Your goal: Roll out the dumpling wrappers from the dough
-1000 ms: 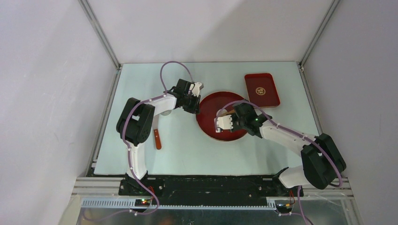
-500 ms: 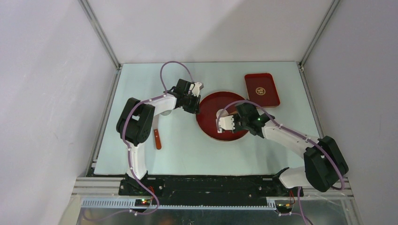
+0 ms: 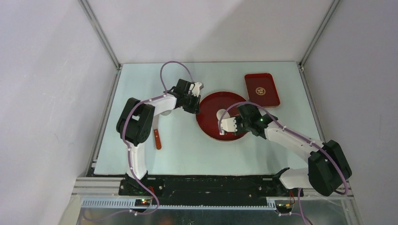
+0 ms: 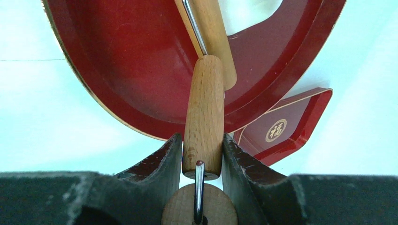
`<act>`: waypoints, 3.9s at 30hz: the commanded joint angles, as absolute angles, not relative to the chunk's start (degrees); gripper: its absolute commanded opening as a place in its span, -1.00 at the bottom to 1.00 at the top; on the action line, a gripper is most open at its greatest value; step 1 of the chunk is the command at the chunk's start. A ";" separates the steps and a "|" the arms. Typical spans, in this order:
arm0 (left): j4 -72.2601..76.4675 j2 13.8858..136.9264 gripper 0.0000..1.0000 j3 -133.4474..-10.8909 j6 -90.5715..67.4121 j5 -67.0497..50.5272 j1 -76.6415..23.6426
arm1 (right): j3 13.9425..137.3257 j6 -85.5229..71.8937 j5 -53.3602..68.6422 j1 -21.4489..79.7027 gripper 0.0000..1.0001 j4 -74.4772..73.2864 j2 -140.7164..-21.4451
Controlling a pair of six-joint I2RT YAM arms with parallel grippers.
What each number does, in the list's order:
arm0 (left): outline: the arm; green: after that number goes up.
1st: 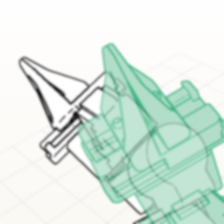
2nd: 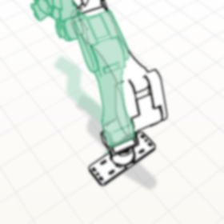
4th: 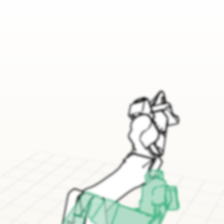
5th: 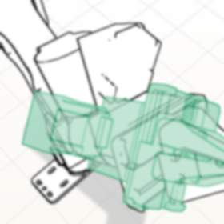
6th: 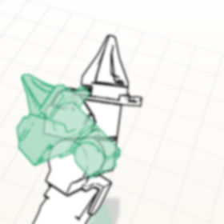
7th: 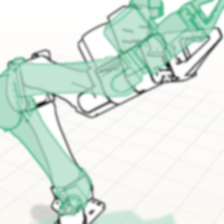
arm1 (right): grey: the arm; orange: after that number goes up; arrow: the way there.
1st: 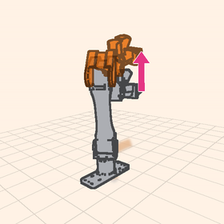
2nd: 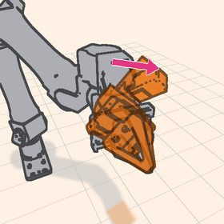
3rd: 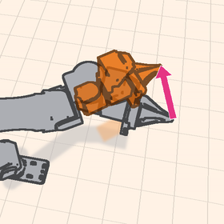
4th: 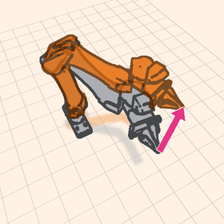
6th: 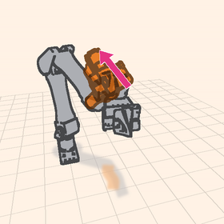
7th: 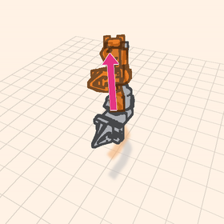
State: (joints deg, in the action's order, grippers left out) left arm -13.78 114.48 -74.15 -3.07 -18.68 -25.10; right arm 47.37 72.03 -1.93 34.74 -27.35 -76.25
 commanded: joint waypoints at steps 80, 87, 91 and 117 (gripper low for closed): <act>-13.76 115.36 -0.53 -74.62 -2.41 -18.23 -24.47 | 53.42 54.00 -7.12 47.08 -1.00 -44.07 -79.23; -13.77 115.44 -0.53 -74.61 -2.38 -18.15 -24.43 | 60.39 54.30 -13.42 43.41 -1.00 -28.70 -74.23; -13.76 115.40 -0.53 -74.63 -2.40 -18.05 -24.47 | 60.56 55.55 -18.02 43.90 -1.00 -20.10 -76.59; -13.79 115.25 -0.53 -74.51 -2.38 -18.32 -24.48 | 49.03 57.07 -16.64 49.13 -1.00 -26.50 -86.70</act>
State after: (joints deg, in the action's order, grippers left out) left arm -13.78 114.48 -74.15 -3.05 -18.70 -25.06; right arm 51.64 58.46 -20.29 48.29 -20.56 -84.95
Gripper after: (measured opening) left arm 0.239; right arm 0.372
